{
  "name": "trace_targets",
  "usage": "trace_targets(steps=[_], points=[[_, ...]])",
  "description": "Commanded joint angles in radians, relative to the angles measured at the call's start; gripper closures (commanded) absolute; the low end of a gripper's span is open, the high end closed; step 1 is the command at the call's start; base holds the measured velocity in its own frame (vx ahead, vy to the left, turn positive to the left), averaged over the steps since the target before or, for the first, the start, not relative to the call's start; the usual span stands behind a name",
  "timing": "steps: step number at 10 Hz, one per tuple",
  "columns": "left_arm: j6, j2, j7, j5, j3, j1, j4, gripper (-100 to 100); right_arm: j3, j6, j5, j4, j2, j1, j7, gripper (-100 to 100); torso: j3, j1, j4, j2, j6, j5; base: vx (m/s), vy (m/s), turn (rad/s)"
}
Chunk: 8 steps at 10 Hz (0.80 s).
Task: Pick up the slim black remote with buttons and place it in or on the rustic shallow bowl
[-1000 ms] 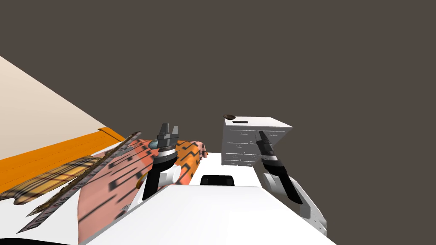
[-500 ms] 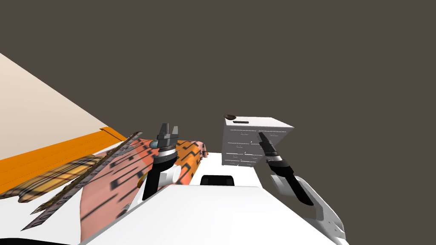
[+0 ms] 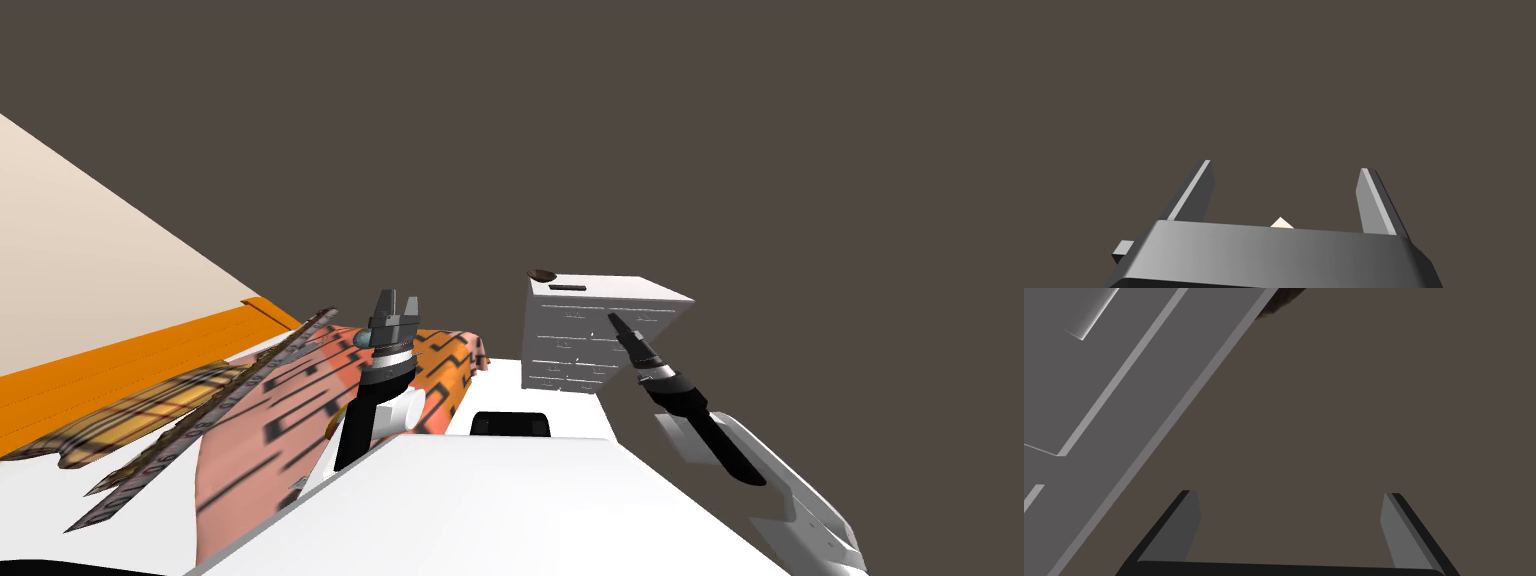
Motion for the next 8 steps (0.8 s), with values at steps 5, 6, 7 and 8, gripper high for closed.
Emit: trace_targets(steps=[5,6,7,8], points=[[0.000,0.000,0.000,0.000,0.000,0.000,0.000,0,-0.039,-0.051,0.031,0.070,-0.160,0.013,0.020,-100,0.000,0.000,0.000,0.000,0.000,0.000,0.003,0.001,0.024],[0.000,0.000,0.000,0.000,0.000,0.000,0.000,0,-0.039,-0.051,0.031,0.070,-0.193,0.013,0.020,-100,0.000,0.000,0.000,0.000,0.000,0.000,0.006,-0.001,0.031],[0.000,0.000,0.000,0.000,0.000,0.000,0.000,0,-0.039,-0.051,0.031,0.070,-0.204,0.013,0.020,-100,0.000,0.000,0.000,0.000,0.000,0.000,0.000,0.000,0.000],[0.000,0.000,0.000,0.000,0.000,0.000,0.000,0,-0.056,-0.076,0.046,0.103,-0.243,0.019,0.026,-100,0.000,0.000,0.000,0.000,0.000,0.000,0.007,0.001,0.062]])
